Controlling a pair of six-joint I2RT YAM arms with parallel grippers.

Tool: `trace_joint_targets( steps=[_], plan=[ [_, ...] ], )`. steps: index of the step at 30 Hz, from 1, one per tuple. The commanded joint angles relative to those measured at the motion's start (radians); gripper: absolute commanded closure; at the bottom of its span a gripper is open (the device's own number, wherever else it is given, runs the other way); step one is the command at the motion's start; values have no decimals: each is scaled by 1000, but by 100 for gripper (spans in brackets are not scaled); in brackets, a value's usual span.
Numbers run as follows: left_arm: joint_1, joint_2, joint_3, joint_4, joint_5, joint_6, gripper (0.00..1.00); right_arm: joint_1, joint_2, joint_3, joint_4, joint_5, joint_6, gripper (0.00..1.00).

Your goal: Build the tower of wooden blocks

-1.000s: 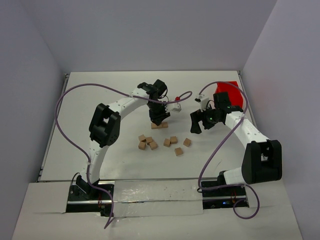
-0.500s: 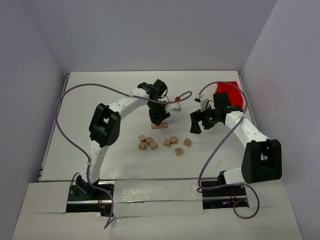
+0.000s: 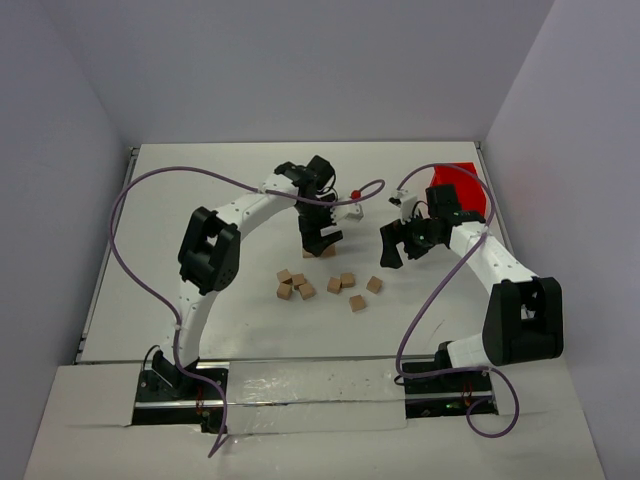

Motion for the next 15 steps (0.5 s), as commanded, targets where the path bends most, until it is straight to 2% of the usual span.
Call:
trace_joint_targets(
  steps=[1, 4, 6, 9, 10, 13, 15],
  plan=[
    [-1, -128, 132, -46, 8, -5, 1, -8, -12, 37, -8, -25, -7, 0],
    [0, -201, 133, -72, -2, -12, 1, -6, -20, 37, -4, -28, -5, 0],
    [6, -309, 60, -64, -3, -20, 1, -8, -24, 34, -2, -26, -5, 0],
    [41, -464, -175, 8, 9, -48, 5, -8, -24, 31, 3, -15, -9, 0],
    [43, -472, -231, 12, 9, -59, 6, -8, -24, 31, 3, -12, -9, 0],
    [65, -660, -497, 140, 32, -116, 12, -7, -34, 30, 6, -8, -4, 0],
    [65, -742, -619, 206, 41, -143, 14, -8, -38, 26, 9, -6, -4, 0]
  ],
)
